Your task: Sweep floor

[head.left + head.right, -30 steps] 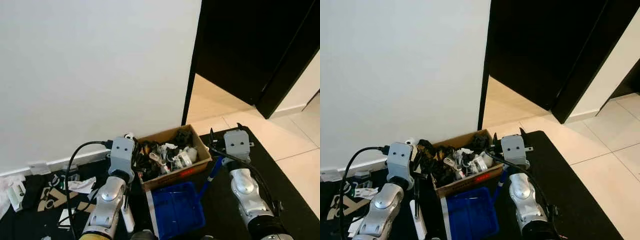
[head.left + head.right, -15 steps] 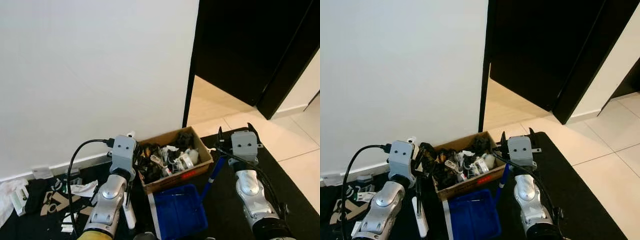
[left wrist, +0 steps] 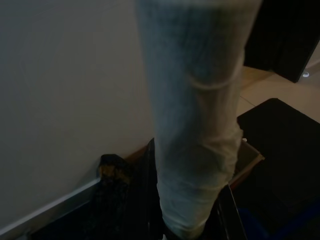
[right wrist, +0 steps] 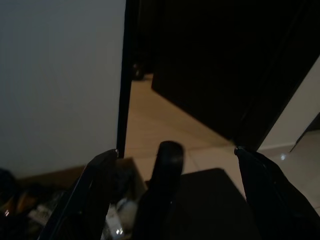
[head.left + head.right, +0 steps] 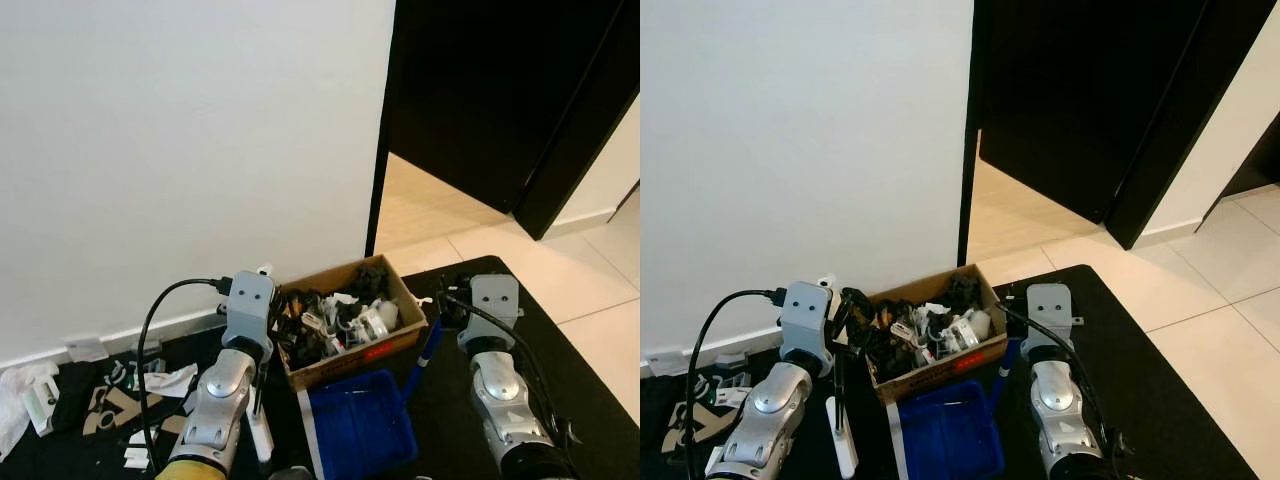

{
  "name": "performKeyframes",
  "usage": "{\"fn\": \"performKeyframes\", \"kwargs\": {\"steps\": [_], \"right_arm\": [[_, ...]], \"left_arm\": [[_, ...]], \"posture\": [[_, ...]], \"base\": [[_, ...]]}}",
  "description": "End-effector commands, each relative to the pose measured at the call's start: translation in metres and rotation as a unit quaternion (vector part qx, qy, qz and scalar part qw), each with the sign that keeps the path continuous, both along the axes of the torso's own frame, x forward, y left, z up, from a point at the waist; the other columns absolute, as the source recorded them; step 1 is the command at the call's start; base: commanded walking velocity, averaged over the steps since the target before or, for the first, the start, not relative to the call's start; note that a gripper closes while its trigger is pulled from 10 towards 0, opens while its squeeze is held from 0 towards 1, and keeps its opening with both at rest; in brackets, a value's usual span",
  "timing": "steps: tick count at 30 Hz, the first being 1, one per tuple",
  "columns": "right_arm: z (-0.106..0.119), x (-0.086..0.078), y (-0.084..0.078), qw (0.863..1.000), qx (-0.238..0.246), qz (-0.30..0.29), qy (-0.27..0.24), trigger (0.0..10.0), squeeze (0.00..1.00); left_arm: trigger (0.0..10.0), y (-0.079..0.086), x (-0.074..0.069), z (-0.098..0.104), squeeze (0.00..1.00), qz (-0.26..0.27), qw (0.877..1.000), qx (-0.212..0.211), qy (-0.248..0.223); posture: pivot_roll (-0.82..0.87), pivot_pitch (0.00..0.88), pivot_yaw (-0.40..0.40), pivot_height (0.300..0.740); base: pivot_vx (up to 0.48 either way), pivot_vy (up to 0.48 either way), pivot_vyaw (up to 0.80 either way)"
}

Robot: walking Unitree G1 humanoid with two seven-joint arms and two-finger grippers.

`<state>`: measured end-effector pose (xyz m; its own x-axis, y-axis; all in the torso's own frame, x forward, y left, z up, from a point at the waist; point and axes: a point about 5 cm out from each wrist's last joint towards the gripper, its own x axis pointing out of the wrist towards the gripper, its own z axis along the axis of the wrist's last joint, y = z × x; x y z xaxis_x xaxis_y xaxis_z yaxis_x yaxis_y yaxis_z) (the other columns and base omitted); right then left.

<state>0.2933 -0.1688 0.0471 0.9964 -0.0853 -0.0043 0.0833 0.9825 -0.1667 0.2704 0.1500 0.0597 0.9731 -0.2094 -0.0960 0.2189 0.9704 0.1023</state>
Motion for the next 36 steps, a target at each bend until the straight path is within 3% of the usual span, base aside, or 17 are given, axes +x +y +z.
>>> {"fn": "performKeyframes", "kwargs": {"steps": [1, 24, 25, 27, 30, 36], "right_arm": [[-0.004, 0.002, 0.005, 1.000, 0.001, 0.012, 0.017, 10.0, 0.00], [-0.006, 0.027, 0.009, 0.996, -0.010, -0.024, 0.084, 10.0, 0.00], [-0.006, 0.028, 0.007, 0.995, -0.007, -0.031, 0.091, 9.1, 0.00], [-0.007, 0.029, 0.004, 0.994, -0.007, -0.045, 0.103, 8.7, 0.00], [-0.010, 0.029, 0.000, 0.992, -0.007, -0.059, 0.115, 9.4, 0.00], [-0.015, 0.026, -0.004, 0.988, 0.004, -0.074, 0.132, 9.3, 0.00]], "left_arm": [[10.0, 0.003, 0.001, 0.007, 0.00, -0.005, 1.000, 0.017, -0.019], [10.0, 0.007, -0.008, 0.008, 0.00, -0.003, 1.000, 0.024, -0.018], [10.0, 0.008, -0.008, 0.009, 0.00, -0.004, 0.999, 0.027, -0.019], [10.0, 0.011, -0.010, 0.010, 0.00, -0.001, 0.999, 0.030, -0.019], [10.0, 0.013, -0.012, 0.010, 0.00, 0.002, 0.999, 0.031, -0.017], [10.0, 0.011, -0.014, 0.008, 0.00, 0.002, 0.999, 0.030, -0.015]], "posture": [[0.19, 0.000, 0.033, 0.740], [0.25, 0.008, 0.045, 0.740], [0.26, 0.015, 0.045, 0.740], [0.26, 0.019, 0.045, 0.740], [0.27, 0.023, 0.042, 0.740], [0.27, 0.024, 0.039, 0.740]], "base": [[0.000, 0.000, 0.00], [0.000, 0.000, 0.00], [0.000, 0.000, 0.00], [0.000, 0.000, 0.00], [0.000, 0.000, 0.00], [0.000, 0.000, 0.00]]}}
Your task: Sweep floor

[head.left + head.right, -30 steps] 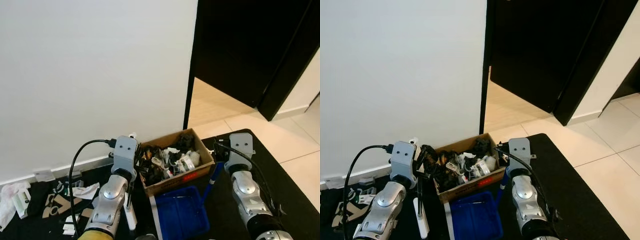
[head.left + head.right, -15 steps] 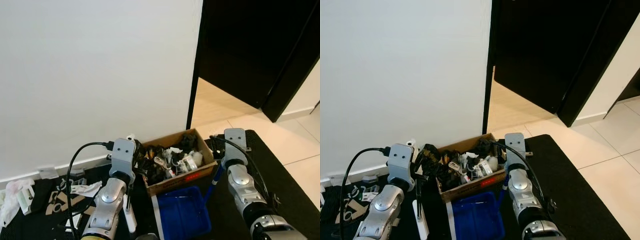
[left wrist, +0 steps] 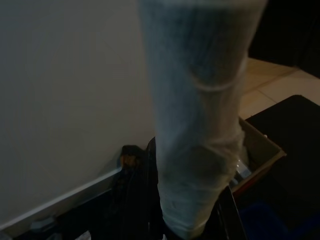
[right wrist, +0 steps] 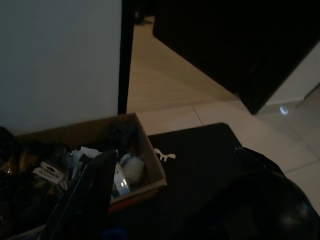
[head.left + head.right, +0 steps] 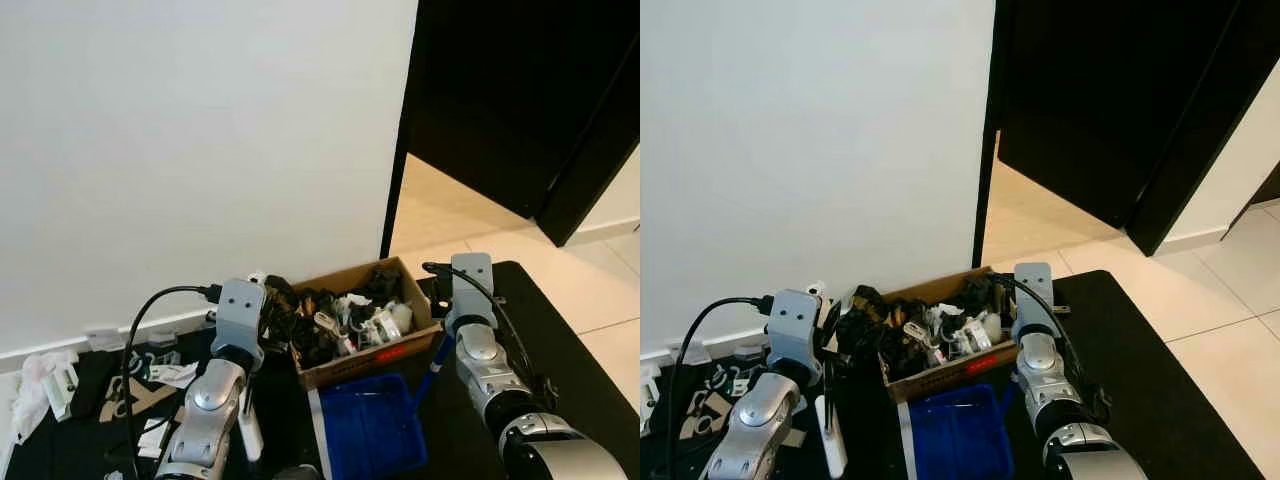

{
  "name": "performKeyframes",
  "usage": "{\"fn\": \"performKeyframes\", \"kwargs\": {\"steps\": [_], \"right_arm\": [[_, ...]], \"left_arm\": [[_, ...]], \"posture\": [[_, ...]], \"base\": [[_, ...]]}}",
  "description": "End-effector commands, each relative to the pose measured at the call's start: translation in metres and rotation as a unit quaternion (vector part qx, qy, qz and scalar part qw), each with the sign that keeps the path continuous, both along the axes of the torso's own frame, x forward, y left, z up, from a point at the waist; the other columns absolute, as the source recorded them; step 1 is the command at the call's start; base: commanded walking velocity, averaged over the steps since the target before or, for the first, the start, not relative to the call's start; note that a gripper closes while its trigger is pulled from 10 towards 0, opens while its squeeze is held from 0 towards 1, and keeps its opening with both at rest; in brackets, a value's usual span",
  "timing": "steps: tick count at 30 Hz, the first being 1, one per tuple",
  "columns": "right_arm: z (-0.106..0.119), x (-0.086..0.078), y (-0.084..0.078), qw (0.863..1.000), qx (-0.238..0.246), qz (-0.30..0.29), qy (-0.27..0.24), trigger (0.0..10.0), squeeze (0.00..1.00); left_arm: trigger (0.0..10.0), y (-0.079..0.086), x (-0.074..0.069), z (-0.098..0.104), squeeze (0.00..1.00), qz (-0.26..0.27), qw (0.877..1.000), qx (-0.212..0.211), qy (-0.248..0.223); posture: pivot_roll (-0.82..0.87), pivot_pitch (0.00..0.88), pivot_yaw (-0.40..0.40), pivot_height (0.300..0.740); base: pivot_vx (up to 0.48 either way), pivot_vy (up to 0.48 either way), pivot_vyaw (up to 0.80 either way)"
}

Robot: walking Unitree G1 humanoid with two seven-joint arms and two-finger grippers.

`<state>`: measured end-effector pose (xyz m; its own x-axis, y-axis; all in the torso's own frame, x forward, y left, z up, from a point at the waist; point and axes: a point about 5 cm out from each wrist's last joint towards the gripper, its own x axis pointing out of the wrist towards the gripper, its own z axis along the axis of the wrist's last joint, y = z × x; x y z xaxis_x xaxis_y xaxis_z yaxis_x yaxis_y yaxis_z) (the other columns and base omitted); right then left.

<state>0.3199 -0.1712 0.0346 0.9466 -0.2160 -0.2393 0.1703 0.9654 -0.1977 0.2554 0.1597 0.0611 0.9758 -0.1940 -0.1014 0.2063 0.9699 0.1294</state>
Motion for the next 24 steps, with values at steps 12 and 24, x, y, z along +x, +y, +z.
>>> {"fn": "performKeyframes", "kwargs": {"steps": [12, 24], "right_arm": [[-0.0061, -0.0015, -0.0033, 0.999, 0.025, -0.015, 0.025, 3.6, 0.00], [-0.0054, -0.0005, -0.0016, 0.999, 0.030, -0.013, 0.024, 0.0, 0.00]], "left_arm": [[10.0, 0.0001, 0.0038, 0.0099, 0.00, -0.008, 1.000, 0.016, -0.015], [10.0, -0.0021, 0.0026, 0.0091, 0.00, -0.008, 1.000, 0.014, -0.014]], "posture": [[0.27, 0.020, 0.041, 0.740], [0.27, 0.022, 0.038, 0.740]], "base": [[0.000, 0.000, 0.00], [0.000, 0.000, 0.00]]}}
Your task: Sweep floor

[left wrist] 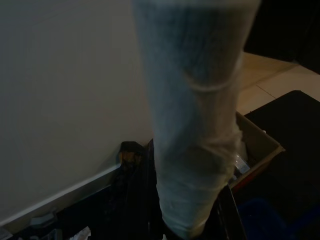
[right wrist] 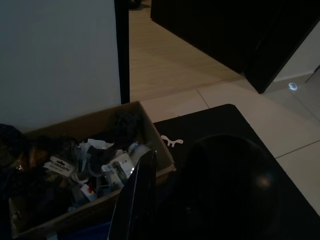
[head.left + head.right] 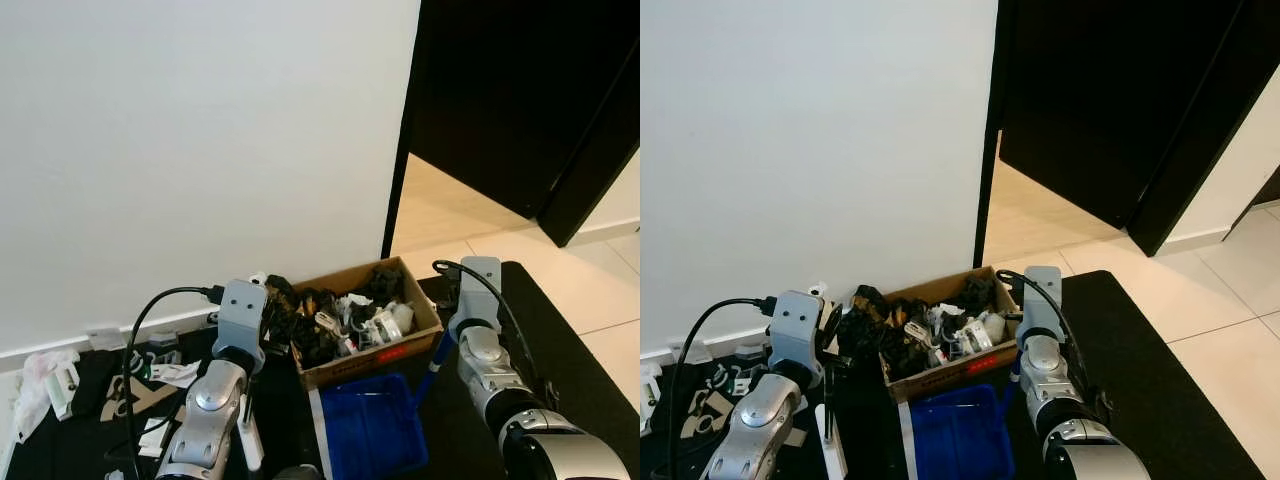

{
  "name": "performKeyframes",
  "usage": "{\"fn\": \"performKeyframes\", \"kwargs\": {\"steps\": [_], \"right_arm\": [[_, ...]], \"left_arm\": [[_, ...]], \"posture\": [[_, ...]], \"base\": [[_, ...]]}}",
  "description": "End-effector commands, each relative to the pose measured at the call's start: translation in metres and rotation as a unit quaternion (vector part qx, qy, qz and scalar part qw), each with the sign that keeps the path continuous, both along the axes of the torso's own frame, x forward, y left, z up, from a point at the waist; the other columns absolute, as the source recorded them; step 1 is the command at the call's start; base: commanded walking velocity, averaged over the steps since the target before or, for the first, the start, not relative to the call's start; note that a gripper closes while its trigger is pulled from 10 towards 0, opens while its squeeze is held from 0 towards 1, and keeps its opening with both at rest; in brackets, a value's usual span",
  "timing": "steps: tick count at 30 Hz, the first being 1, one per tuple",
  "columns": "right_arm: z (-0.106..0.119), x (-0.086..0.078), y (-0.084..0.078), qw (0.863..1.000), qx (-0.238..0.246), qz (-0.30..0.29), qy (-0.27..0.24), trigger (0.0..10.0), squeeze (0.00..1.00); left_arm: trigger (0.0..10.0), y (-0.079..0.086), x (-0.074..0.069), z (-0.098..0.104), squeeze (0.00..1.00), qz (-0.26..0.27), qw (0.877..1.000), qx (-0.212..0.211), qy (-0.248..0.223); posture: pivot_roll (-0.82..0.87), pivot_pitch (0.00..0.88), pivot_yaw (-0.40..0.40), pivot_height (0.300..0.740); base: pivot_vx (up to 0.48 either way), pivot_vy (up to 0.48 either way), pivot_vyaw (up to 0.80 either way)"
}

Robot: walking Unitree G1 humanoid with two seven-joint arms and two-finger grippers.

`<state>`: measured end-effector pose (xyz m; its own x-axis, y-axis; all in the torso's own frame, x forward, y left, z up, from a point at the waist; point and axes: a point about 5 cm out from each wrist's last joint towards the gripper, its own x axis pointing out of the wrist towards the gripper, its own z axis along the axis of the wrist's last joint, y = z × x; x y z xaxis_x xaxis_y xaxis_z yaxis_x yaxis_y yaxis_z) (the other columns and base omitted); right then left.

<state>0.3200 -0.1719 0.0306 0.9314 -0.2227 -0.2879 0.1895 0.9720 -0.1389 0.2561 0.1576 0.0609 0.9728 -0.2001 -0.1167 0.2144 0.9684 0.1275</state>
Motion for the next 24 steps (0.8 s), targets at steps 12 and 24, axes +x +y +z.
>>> {"fn": "performKeyframes", "kwargs": {"steps": [12, 24], "right_arm": [[0.012, 0.006, 0.002, 0.999, -0.002, 0.020, -0.045, 7.6, 0.00], [0.040, 0.007, -0.004, 0.984, -0.029, 0.106, -0.141, 10.0, 0.00]], "left_arm": [[10.0, -0.001, 0.003, 0.010, 0.00, -0.006, 1.000, 0.013, -0.023], [10.0, 0.037, 0.006, 0.035, 0.00, -0.025, 0.999, 0.015, -0.034]], "posture": [[0.26, 0.025, 0.039, 0.740], [0.25, 0.032, 0.026, 0.740]], "base": [[0.000, 0.000, 0.00], [0.000, 0.000, 0.00]]}}
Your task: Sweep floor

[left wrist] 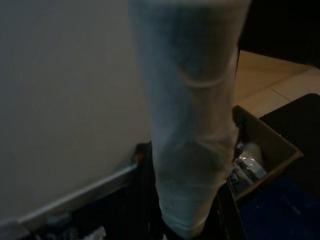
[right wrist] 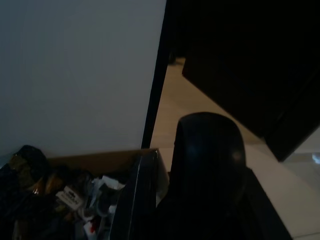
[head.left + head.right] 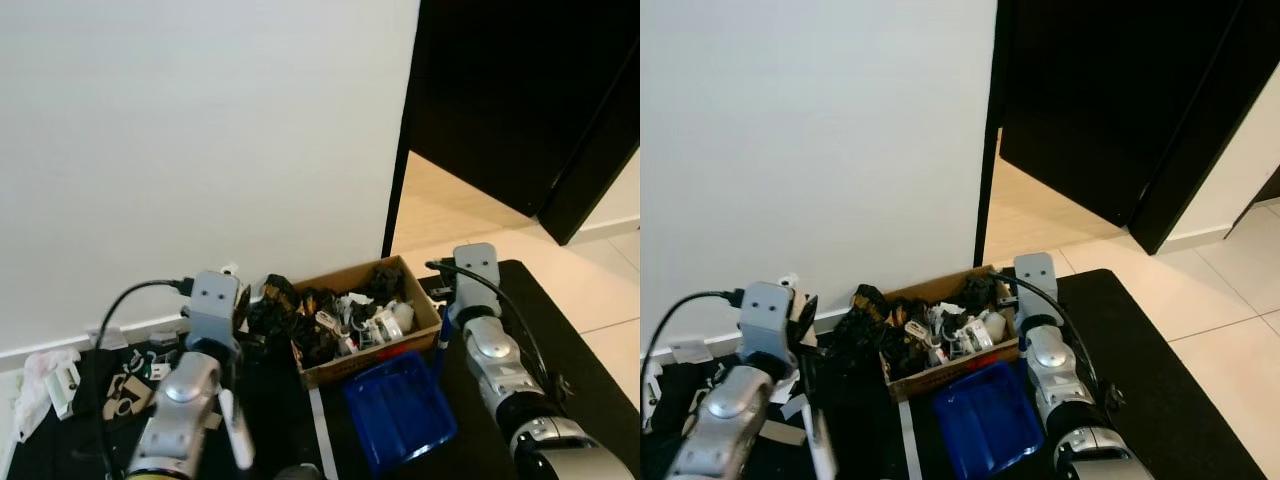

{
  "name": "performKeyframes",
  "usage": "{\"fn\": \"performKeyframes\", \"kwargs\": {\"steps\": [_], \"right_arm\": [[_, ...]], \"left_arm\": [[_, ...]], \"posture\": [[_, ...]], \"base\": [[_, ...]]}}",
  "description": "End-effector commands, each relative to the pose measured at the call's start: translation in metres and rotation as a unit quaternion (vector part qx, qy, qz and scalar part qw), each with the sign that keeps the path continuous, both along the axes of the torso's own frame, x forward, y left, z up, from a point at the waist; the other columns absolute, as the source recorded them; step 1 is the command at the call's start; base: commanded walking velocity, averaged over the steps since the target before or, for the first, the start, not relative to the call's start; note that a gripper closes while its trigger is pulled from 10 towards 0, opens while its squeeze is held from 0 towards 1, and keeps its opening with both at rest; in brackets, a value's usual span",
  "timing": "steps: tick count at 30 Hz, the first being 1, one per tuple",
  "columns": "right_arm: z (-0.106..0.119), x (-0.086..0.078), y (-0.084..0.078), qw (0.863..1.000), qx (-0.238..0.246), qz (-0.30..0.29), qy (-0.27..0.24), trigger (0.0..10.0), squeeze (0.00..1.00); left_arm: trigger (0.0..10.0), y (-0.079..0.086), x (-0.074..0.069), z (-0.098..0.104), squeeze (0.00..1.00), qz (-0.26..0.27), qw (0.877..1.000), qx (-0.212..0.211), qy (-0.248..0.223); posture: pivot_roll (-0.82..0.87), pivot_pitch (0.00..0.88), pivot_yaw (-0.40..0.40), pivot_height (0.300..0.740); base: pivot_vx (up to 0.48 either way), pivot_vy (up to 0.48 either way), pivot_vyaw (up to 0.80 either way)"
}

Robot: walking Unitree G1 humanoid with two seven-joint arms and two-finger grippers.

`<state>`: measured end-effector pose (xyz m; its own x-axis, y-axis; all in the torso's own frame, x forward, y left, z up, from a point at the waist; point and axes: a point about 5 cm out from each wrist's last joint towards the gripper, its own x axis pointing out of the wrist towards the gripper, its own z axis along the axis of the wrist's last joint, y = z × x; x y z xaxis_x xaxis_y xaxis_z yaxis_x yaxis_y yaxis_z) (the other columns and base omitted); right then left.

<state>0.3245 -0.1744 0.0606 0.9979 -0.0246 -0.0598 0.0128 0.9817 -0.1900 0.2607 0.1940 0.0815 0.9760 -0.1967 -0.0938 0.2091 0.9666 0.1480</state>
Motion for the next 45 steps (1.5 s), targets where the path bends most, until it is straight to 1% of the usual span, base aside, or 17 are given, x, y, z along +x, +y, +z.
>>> {"fn": "performKeyframes", "kwargs": {"steps": [1, 2, 6, 8, 10, 12, 14, 16, 19, 24, 27, 32, 38, 45], "right_arm": [[0.010, 0.003, -0.001, 1.000, 0.011, 0.001, -0.029, 10.0, 0.00], [0.011, 0.002, -0.003, 0.999, 0.019, -0.004, -0.030, 10.0, 0.00], [0.010, 0.001, -0.005, 0.999, 0.026, -0.012, -0.031, 10.0, 0.00], [0.010, 0.000, -0.004, 0.999, 0.028, -0.013, -0.031, 10.0, 0.00], [0.010, 0.001, -0.003, 0.999, 0.029, -0.012, -0.031, 10.0, 0.00], [0.012, 0.001, -0.001, 0.999, 0.033, -0.011, -0.031, 10.0, 0.00], [0.014, 0.002, 0.001, 0.999, 0.037, -0.008, -0.034, 10.0, 0.00], [0.015, 0.002, 0.001, 0.999, 0.040, -0.007, -0.036, 10.0, 0.00], [0.016, 0.002, 0.001, 0.998, 0.043, -0.006, -0.036, 10.0, 0.00], [0.016, 0.003, 0.002, 0.998, 0.044, -0.005, -0.036, 10.0, 0.00], [0.016, 0.003, 0.005, 0.998, 0.048, -0.004, -0.035, 10.0, 0.00], [0.016, 0.003, 0.009, 0.998, 0.052, -0.001, -0.032, 10.0, 0.00], [0.015, 0.002, 0.010, 0.998, 0.054, 0.002, -0.031, 10.0, 0.00], [0.015, 0.002, 0.011, 0.998, 0.054, 0.003, -0.029, 10.0, 0.00]], "left_arm": [[10.0, 0.001, 0.002, 0.014, 0.00, -0.025, 0.999, 0.008, -0.021], [10.0, 0.000, 0.001, 0.016, 0.00, -0.036, 0.999, 0.007, -0.021], [10.0, -0.010, 0.002, 0.024, 0.00, -0.067, 0.998, -0.003, -0.015], [10.0, -0.015, 0.005, 0.024, 0.00, -0.069, 0.998, 0.005, -0.011], [10.0, -0.016, 0.007, 0.024, 0.00, -0.061, 0.998, 0.006, -0.011], [10.0, -0.015, 0.009, 0.023, 0.00, -0.038, 0.999, 0.008, -0.013], [10.0, -0.009, 0.013, 0.024, 0.00, -0.004, 1.000, 0.002, -0.018], [10.0, -0.006, 0.014, 0.025, 0.00, 0.013, 0.999, 0.007, -0.029], [10.0, -0.008, 0.012, 0.025, 0.00, 0.011, 1.000, -0.012, -0.018], [10.0, -0.008, 0.012, 0.025, 0.00, 0.009, 1.000, -0.001, -0.023], [10.0, -0.008, 0.012, 0.024, 0.00, 0.020, 1.000, 0.007, -0.021], [10.0, -0.010, 0.011, 0.020, 0.00, 0.029, 0.999, 0.007, -0.015], [10.0, -0.009, 0.011, 0.019, 0.00, 0.032, 0.999, 0.004, -0.015], [10.0, -0.008, 0.012, 0.020, 0.00, 0.037, 0.999, 0.006, -0.017]], "posture": [[0.25, 0.032, 0.026, 0.740], [0.24, 0.030, 0.026, 0.740], [0.24, 0.026, 0.028, 0.740], [0.24, 0.025, 0.027, 0.740], [0.24, 0.023, 0.026, 0.740], [0.24, 0.023, 0.026, 0.740], [0.24, 0.020, 0.023, 0.740], [0.24, 0.019, 0.020, 0.740], [0.24, 0.019, 0.018, 0.740], [0.24, 0.019, 0.018, 0.740], [0.24, 0.021, 0.018, 0.740], [0.25, 0.026, 0.019, 0.740], [0.25, 0.029, 0.018, 0.740], [0.25, 0.030, 0.017, 0.740]], "base": [[0.000, 0.000, 0.00], [0.000, 0.000, 0.00], [0.000, 0.000, 0.00], [0.000, 0.000, 0.00], [0.000, 0.000, 0.00], [0.000, 0.000, 0.00], [0.000, 0.000, 0.00], [0.000, 0.000, 0.00], [0.000, 0.000, 0.00], [0.000, 0.000, 0.00], [0.000, 0.000, 0.00], [0.000, 0.000, 0.00], [0.000, 0.000, 0.00], [0.000, 0.250, 0.00]]}}
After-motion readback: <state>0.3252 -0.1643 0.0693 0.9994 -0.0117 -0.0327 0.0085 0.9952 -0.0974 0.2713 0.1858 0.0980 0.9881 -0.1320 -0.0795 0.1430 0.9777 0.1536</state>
